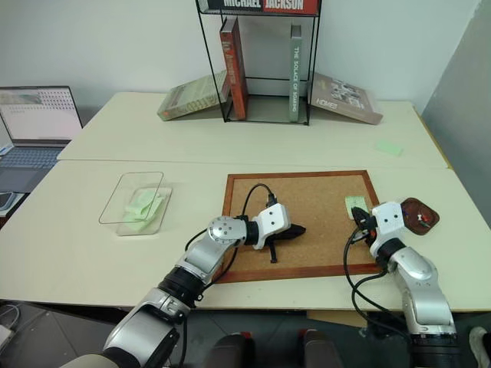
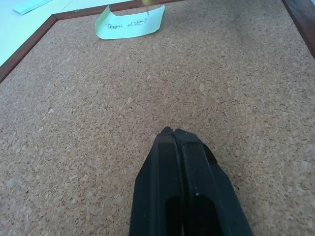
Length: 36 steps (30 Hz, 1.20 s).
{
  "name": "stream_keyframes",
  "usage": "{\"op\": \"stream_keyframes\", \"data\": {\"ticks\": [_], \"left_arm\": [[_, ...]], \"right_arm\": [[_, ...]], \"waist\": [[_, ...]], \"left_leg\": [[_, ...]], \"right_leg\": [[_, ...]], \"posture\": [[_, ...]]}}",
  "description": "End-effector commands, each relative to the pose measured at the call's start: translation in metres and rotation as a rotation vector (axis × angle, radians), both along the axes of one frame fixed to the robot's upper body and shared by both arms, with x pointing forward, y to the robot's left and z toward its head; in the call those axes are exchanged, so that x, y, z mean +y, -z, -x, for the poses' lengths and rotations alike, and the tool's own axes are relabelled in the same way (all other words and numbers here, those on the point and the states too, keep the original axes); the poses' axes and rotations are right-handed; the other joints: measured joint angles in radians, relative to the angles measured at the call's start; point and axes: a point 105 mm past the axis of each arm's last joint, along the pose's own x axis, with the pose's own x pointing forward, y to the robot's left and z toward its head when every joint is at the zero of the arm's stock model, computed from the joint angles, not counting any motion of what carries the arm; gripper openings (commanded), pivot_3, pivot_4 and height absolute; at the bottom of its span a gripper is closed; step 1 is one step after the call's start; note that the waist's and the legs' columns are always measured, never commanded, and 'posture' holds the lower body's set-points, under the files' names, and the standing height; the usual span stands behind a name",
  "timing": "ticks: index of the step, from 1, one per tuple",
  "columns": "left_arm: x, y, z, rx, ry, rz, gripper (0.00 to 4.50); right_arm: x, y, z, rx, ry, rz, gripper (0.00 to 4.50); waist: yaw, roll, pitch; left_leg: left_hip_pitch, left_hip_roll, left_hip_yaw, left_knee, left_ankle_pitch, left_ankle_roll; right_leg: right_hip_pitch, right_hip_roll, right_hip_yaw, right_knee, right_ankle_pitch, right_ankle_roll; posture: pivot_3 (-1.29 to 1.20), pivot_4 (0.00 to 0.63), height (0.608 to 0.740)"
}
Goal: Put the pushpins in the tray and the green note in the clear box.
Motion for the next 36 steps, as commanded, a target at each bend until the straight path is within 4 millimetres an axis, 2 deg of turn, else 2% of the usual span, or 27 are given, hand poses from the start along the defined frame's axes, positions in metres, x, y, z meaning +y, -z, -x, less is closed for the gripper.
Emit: {"op": "stream_keyframes", "data": {"ticks": [1, 8, 10, 14, 17, 21, 29, 31, 32, 36], "left_arm": [[0.005, 0.033, 0.012, 0.1, 0.015, -0.1, 0.0], [0.002, 0.029, 0.009, 0.1, 0.009, -0.079, 0.0], [0.002, 0.028, 0.009, 0.099, 0.008, -0.077, 0.0], [0.002, 0.029, 0.009, 0.098, 0.007, -0.076, 0.0], [0.002, 0.029, 0.009, 0.096, 0.006, -0.078, 0.0], [0.002, 0.029, 0.008, 0.094, 0.004, -0.079, 0.0], [0.004, 0.029, 0.007, 0.091, 0.002, -0.084, 0.0], [0.004, 0.029, 0.007, 0.093, -0.002, -0.082, 0.0], [0.004, 0.029, 0.007, 0.094, -0.003, -0.08, 0.0], [0.004, 0.029, 0.007, 0.095, -0.004, -0.081, 0.0]], "right_arm": [[0.002, -0.03, 0.002, -0.09, -0.033, 0.018, 0.03], [0.0, -0.045, 0.002, -0.116, -0.032, 0.035, 0.03], [-0.011, -0.045, 0.001, -0.107, 0.009, 0.019, 0.03], [-0.047, -0.037, -0.001, -0.069, 0.164, -0.038, 0.03], [-0.083, -0.024, -0.001, -0.013, 0.321, -0.092, 0.03], [-0.111, -0.012, -0.002, 0.024, 0.459, -0.155, 0.03], [-0.124, 0.012, -0.004, 0.114, 0.543, -0.124, 0.03], [-0.127, 0.015, -0.004, 0.122, 0.561, -0.118, 0.46], [-0.127, 0.015, -0.005, 0.12, 0.565, -0.114, 0.5], [-0.126, 0.014, -0.006, 0.112, 0.564, -0.105, 1.57]], "waist": [[0.0, 0.0, 0.0], [0.0, 0.0, 0.0], [0.001, 0.0, 0.0], [0.002, 0.0, 0.0], [0.002, 0.0, 0.0], [0.001, 0.0, 0.0], [0.0, 0.001, 0.0], [0.0, 0.001, 0.0], [0.0, 0.001, 0.0], [0.0, 0.001, 0.0]], "left_leg": [[0.0, 0.0, 0.0, 0.0, 0.0, 0.0], [0.0, 0.0, 0.0, 0.0, 0.0, 0.0], [0.0, 0.0, 0.0, 0.0, 0.0, 0.0], [0.0, 0.0, 0.0, 0.0, 0.0, 0.0], [0.0, 0.0, 0.0, 0.0, 0.0, 0.0], [0.0, 0.0, 0.001, 0.0, 0.0, 0.0], [0.0, 0.0, 0.001, 0.0, 0.0, 0.0], [0.0, 0.0, 0.001, 0.0, 0.0, 0.0], [0.0, 0.0, 0.001, 0.0, 0.0, 0.0], [0.0, 0.0, 0.001, 0.0, 0.0, 0.0]], "right_leg": [[0.0, 0.0, 0.0, 0.0, 0.0, 0.0], [0.0, 0.0, 0.0, 0.0, 0.0, 0.0], [0.0, 0.0, 0.0, 0.0, 0.0, 0.0], [0.0, 0.0, 0.0, -0.001, 0.0, 0.0], [0.0, 0.0, 0.0, 0.0, 0.0, 0.0], [0.0, 0.0, 0.001, 0.0, 0.0, 0.0], [0.0, 0.0, 0.001, 0.0, 0.0, 0.0], [0.0, 0.0, 0.001, 0.0, 0.0, 0.0], [0.0, 0.0, 0.001, 0.0, 0.0, 0.0], [0.0, 0.0, 0.001, 0.0, 0.0, 0.0]], "posture": [[0.0, 0.15, 0.74], [0.0, 0.15, 0.74], [0.0, 0.15, 0.74], [0.0, 0.15, 0.74], [0.0, 0.15, 0.74], [0.0, 0.15, 0.74], [0.0, 0.15, 0.74], [0.0, 0.15, 0.74], [0.0, 0.15, 0.74], [0.0, 0.15, 0.74]]}}
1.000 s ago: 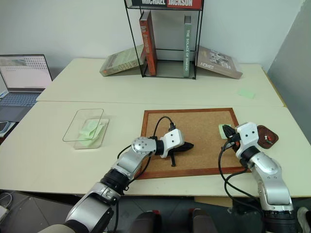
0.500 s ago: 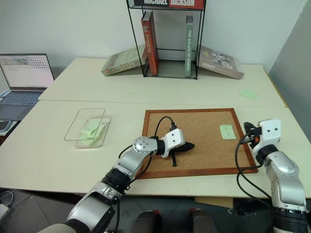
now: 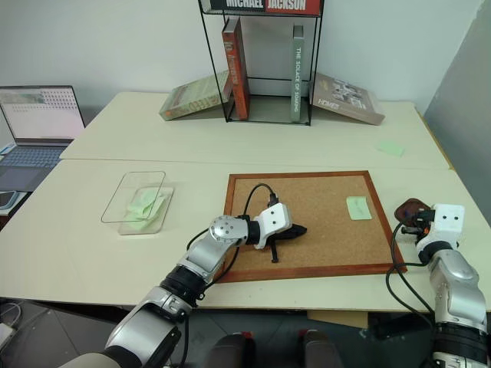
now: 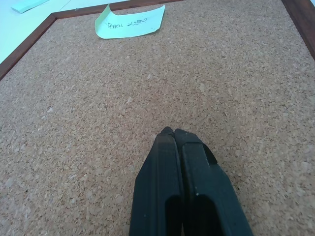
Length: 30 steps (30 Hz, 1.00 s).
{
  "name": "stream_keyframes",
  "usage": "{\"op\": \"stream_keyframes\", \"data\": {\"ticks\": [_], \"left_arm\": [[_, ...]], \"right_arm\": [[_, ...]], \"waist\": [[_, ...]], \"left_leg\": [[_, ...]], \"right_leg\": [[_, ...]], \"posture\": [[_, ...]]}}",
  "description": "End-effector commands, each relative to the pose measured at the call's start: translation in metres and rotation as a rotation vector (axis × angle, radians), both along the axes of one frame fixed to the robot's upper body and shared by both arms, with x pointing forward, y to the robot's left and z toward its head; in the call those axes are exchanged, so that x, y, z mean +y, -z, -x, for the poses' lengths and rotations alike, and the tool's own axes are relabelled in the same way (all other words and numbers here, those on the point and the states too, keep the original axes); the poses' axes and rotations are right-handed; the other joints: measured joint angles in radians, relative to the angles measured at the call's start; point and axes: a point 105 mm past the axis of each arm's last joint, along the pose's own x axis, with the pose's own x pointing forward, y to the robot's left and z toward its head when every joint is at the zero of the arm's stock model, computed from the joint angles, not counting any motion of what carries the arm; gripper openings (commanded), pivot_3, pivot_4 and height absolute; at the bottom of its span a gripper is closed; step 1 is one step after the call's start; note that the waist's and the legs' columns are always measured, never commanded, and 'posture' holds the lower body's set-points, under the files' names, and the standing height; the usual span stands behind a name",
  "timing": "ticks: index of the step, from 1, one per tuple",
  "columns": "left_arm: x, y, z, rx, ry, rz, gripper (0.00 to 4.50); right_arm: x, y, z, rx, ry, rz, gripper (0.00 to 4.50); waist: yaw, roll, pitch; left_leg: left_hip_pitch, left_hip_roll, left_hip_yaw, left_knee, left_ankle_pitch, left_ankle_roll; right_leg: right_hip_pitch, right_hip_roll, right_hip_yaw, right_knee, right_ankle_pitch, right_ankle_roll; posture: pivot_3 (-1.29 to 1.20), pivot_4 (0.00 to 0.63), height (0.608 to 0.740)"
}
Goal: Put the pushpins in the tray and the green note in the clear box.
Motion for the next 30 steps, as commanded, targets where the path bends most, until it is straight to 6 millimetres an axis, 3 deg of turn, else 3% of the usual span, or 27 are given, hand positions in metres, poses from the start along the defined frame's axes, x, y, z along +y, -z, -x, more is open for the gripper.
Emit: {"op": "stream_keyframes", "data": {"ticks": [1, 8, 14, 17, 27, 30], "left_arm": [[0.007, 0.029, 0.008, 0.085, -0.009, -0.082, 0.0], [0.007, 0.029, 0.008, 0.084, -0.009, -0.084, 0.0], [0.008, 0.028, 0.007, 0.082, -0.007, -0.085, 0.0], [0.008, 0.028, 0.007, 0.082, -0.006, -0.084, 0.0], [0.006, 0.022, 0.004, 0.075, -0.009, -0.069, 0.0], [0.005, 0.012, 0.002, 0.066, -0.01, -0.043, 0.0]], "right_arm": [[0.0, -0.015, -0.003, -0.048, -0.001, 0.039, 1.87], [-0.003, -0.026, -0.003, -0.094, 0.009, 0.053, 3.13], [-0.007, -0.05, -0.002, -0.214, 0.032, 0.093, 4.44], [-0.006, -0.055, -0.002, -0.247, 0.015, 0.092, 4.48], [0.031, -0.052, -0.009, -0.228, -0.213, 0.061, 4.48], [0.045, -0.048, -0.011, -0.207, -0.301, 0.087, 4.48]], "waist": [[0.0, 0.0, 0.0], [0.0, 0.0, 0.0], [0.0, 0.0, 0.0], [0.0, 0.0, 0.0], [0.0, 0.0, 0.0], [0.0, 0.0, 0.0]], "left_leg": [[0.0, 0.0, 0.0, 0.0, 0.0, 0.0], [0.0, 0.0, 0.0, 0.0, 0.0, 0.0], [0.0, 0.0, 0.0, 0.0, 0.0, 0.0], [0.0, 0.0, 0.0, 0.0, 0.0, 0.0], [0.0, 0.0, 0.0, 0.0, 0.0, 0.0], [0.0, 0.0, 0.0, 0.0, 0.0, 0.0]], "right_leg": [[0.0, 0.0, 0.0, 0.0, 0.0, 0.0], [0.0, 0.0, 0.0, 0.0, 0.0, 0.0], [0.0, 0.0, 0.0, 0.0, 0.0, 0.0], [0.0, 0.0, 0.0, 0.0, 0.0, 0.0], [0.0, 0.0, 0.0, 0.0, 0.0, 0.0], [0.0, 0.0, 0.0, 0.0, 0.0, 0.0]], "posture": [[0.0, 0.15, 0.74], [0.0, 0.15, 0.74], [0.0, 0.15, 0.74], [0.0, 0.15, 0.74], [0.0, 0.15, 0.74], [0.0, 0.15, 0.74]]}}
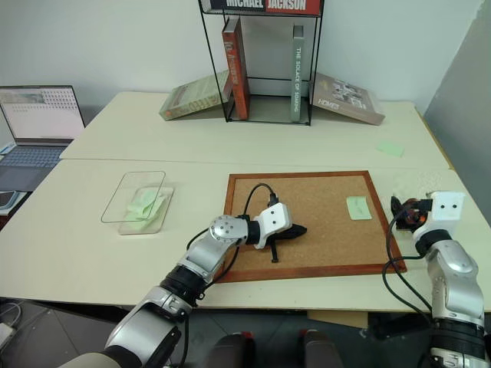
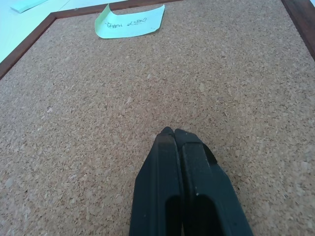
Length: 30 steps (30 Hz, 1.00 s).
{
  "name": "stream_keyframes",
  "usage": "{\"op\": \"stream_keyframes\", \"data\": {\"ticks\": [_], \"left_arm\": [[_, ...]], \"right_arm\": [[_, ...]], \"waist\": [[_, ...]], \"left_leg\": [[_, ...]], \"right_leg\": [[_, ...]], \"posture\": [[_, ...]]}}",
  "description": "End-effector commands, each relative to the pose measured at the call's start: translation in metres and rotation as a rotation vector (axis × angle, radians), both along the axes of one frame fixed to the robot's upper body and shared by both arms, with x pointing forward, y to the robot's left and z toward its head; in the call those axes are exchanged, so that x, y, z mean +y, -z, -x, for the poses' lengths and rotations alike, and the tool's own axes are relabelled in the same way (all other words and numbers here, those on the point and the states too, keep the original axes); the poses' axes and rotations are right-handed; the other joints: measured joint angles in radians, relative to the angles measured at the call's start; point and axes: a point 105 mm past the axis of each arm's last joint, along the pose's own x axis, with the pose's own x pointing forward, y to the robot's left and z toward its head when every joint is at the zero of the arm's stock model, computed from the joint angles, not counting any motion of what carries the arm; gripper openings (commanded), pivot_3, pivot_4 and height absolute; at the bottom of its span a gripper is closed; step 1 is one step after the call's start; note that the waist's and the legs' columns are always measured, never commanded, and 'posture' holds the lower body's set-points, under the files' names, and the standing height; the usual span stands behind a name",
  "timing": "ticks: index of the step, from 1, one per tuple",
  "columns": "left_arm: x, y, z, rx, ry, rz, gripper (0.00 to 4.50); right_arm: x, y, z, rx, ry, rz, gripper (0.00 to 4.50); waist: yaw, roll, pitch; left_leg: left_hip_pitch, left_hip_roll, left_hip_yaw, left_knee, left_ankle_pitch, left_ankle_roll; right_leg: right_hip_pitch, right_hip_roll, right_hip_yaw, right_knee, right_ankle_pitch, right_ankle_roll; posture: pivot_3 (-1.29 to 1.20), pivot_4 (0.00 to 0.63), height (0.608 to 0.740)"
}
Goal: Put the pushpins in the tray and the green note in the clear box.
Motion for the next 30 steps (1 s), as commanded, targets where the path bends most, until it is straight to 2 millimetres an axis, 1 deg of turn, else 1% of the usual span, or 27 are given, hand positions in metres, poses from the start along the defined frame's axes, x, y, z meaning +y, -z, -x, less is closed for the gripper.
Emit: {"op": "stream_keyframes", "data": {"ticks": [1, 6, 10, 15, 18, 19, 21, 23, 25, 28, 29, 30], "left_arm": [[0.005, 0.007, 0.002, 0.063, -0.014, -0.025, 0.0], [0.006, -0.027, -0.005, 0.025, -0.026, 0.052, 0.0], [0.015, -0.058, -0.008, -0.004, -0.06, 0.124, 0.0], [0.034, -0.083, -0.01, -0.029, -0.132, 0.19, 0.0], [0.043, -0.091, -0.011, -0.021, -0.179, 0.221, 0.0], [0.045, -0.093, -0.01, -0.024, -0.183, 0.222, 0.31], [0.047, -0.095, -0.005, -0.022, -0.184, 0.226, 0.58], [0.048, -0.097, -0.001, -0.019, -0.179, 0.229, 1.06], [0.048, -0.098, 0.003, -0.018, -0.18, 0.227, 1.38], [0.051, -0.095, 0.001, -0.036, -0.208, 0.208, 1.97], [0.052, -0.094, 0.0, -0.043, -0.218, 0.2, 2.08], [0.053, -0.093, 0.0, -0.052, -0.221, 0.19, 2.34]], "right_arm": [[0.017, -0.012, -0.003, -0.026, -0.121, 0.071, 4.48], [0.025, -0.008, -0.013, 0.012, -0.204, 0.136, 4.48], [0.033, -0.005, -0.025, 0.042, -0.28, 0.176, 4.48], [0.04, 0.003, -0.042, 0.096, -0.356, 0.206, 4.48], [0.042, 0.009, -0.051, 0.129, -0.382, 0.212, 4.48], [0.042, 0.011, -0.053, 0.139, -0.39, 0.214, 4.5], [0.043, 0.014, -0.056, 0.159, -0.411, 0.216, 4.5], [0.045, 0.016, -0.059, 0.177, -0.434, 0.214, 4.5], [0.047, 0.018, -0.06, 0.192, -0.461, 0.206, 4.5], [0.048, 0.017, -0.063, 0.203, -0.488, 0.201, 4.5], [0.048, 0.018, -0.064, 0.207, -0.495, 0.203, 4.5], [0.049, 0.018, -0.064, 0.212, -0.504, 0.207, 4.5]], "waist": [[0.0, 0.0, 0.0], [-0.003, -0.001, 0.001], [-0.005, -0.001, 0.002], [-0.005, -0.002, 0.003], [-0.005, -0.002, 0.004], [-0.005, -0.002, 0.004], [-0.006, -0.002, 0.004], [-0.006, -0.002, 0.004], [-0.006, -0.003, 0.005], [-0.006, -0.003, 0.005], [-0.006, -0.003, 0.005], [-0.006, -0.003, 0.005]], "left_leg": [[0.0, 0.0, 0.0, 0.0, 0.0, 0.0], [0.0, 0.0, 0.0, 0.0, 0.0, 0.0], [-0.001, 0.001, 0.001, 0.0, 0.0, 0.0], [-0.001, 0.001, 0.001, -0.001, 0.0, 0.0], [-0.001, 0.001, 0.001, 0.0, 0.0, 0.0], [-0.001, 0.001, 0.001, 0.0, 0.0, 0.0], [-0.001, 0.001, 0.001, -0.001, 0.0, 0.0], [-0.001, 0.001, 0.001, -0.001, 0.0, 0.0], [-0.001, 0.001, 0.001, -0.001, 0.0, 0.0], [-0.001, 0.001, 0.001, 0.0, 0.0, 0.0], [-0.001, 0.001, 0.001, 0.0, 0.0, 0.0], [-0.001, 0.001, 0.001, 0.0, 0.0, 0.0]], "right_leg": [[0.0, 0.0, 0.0, 0.0, 0.0, 0.0], [-0.001, 0.0, 0.0, 0.0, 0.0, 0.0], [-0.002, 0.001, 0.001, 0.0, 0.0, 0.0], [-0.002, 0.001, 0.001, 0.0, 0.0, 0.0], [-0.002, 0.001, 0.001, 0.0, 0.0, 0.0], [-0.002, 0.001, 0.001, 0.0, 0.0, 0.0], [-0.002, 0.001, 0.001, 0.0, 0.0, 0.0], [-0.002, 0.001, 0.002, 0.0, 0.0, 0.0], [-0.002, 0.001, 0.002, 0.0, 0.0, 0.0], [-0.002, 0.0, 0.002, 0.0, 0.0, 0.0], [-0.002, 0.0, 0.002, 0.001, 0.0, 0.0], [-0.002, 0.0, 0.002, 0.001, 0.0, 0.0]], "posture": [[0.0, 0.15, 0.74], [0.0, 0.15, 0.74], [0.0, 0.15, 0.74], [0.0, 0.15, 0.74], [0.0, 0.15, 0.74], [0.0, 0.15, 0.74], [0.0, 0.15, 0.74], [0.0, 0.15, 0.74], [0.0, 0.15, 0.74], [0.0, 0.15, 0.74], [0.0, 0.15, 0.74], [0.0, 0.15, 0.74]]}}
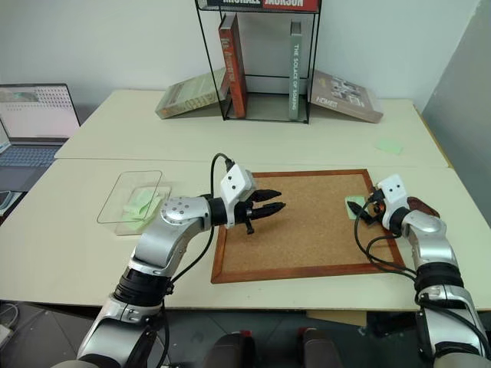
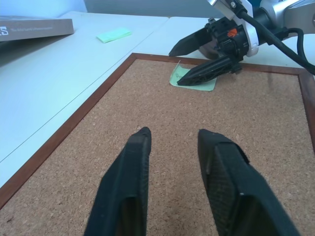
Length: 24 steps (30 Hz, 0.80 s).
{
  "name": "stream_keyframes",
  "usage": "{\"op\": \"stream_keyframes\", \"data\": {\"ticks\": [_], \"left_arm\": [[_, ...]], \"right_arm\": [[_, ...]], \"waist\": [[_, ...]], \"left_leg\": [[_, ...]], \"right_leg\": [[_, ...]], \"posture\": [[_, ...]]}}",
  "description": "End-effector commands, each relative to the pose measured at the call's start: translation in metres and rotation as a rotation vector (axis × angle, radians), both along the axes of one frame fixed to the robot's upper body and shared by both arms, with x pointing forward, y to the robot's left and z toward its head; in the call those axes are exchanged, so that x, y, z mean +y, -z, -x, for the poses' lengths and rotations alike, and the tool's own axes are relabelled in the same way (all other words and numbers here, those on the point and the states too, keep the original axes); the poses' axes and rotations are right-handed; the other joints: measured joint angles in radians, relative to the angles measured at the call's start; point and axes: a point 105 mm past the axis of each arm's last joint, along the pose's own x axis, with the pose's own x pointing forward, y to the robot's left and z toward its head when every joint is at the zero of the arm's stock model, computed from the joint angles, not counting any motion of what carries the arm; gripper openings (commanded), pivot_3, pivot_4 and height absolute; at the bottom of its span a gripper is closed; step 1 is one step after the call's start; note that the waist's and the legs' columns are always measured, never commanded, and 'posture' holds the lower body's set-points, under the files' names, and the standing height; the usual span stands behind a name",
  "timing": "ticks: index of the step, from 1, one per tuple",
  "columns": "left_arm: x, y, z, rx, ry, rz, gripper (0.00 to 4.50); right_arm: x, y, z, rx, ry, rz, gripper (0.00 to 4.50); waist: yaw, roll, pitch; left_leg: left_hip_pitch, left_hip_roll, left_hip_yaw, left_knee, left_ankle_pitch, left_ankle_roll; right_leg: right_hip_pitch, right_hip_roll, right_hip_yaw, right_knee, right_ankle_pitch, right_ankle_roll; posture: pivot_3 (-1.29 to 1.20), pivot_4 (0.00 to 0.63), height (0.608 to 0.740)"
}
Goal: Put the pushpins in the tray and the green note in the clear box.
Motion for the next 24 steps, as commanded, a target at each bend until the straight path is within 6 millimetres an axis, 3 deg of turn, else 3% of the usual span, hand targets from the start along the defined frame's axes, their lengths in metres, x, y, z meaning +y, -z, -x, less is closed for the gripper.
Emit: {"op": "stream_keyframes", "data": {"ticks": [1, 4, 14, 19, 24], "left_arm": [[0.001, -0.008, 0.0, -0.066, -0.015, -0.017, 2.53], [0.002, -0.008, 0.001, -0.071, -0.012, -0.021, 2.92], [-0.002, -0.003, 0.004, -0.069, 0.013, -0.036, 2.92], [-0.001, -0.005, 0.002, -0.073, 0.013, -0.037, 2.92], [0.001, -0.004, 0.001, -0.076, 0.008, -0.038, 2.92]], "right_arm": [[0.0, -0.01, -0.003, -0.02, -0.04, 0.026, 4.5], [0.0, -0.009, -0.003, -0.017, -0.049, 0.03, 4.03], [0.001, -0.007, 0.001, -0.019, -0.08, 0.058, 1.99], [0.001, -0.016, 0.003, -0.061, -0.099, 0.085, 0.86], [0.004, -0.027, 0.008, -0.093, -0.137, 0.104, 0.05]], "waist": [[0.0, 0.0, 0.0], [0.0, 0.0, 0.0], [0.001, 0.0, 0.0], [0.001, 0.0, 0.0], [0.001, 0.0, 0.0]], "left_leg": [[0.0, 0.0, 0.0, 0.0, 0.0, 0.0], [0.0, 0.0, 0.0, 0.0, 0.0, 0.0], [0.0, 0.0, 0.0, 0.0, 0.0, 0.0], [0.0, 0.0, 0.0, 0.0, 0.0, 0.0], [0.0, 0.0, 0.0, 0.0, 0.0, 0.0]], "right_leg": [[0.0, 0.0, 0.0, 0.0, 0.0, 0.0], [0.0, 0.0, 0.0, 0.0, 0.0, 0.0], [0.0, -0.001, 0.001, 0.0, 0.0, 0.0], [0.0, -0.001, 0.003, 0.0, 0.0, 0.0], [0.0, -0.001, 0.003, 0.0, 0.0, 0.0]], "posture": [[0.0, 0.15, 0.74], [0.0, 0.15, 0.74], [0.0, 0.15, 0.74], [0.0, 0.15, 0.74], [0.0, 0.15, 0.74]]}}
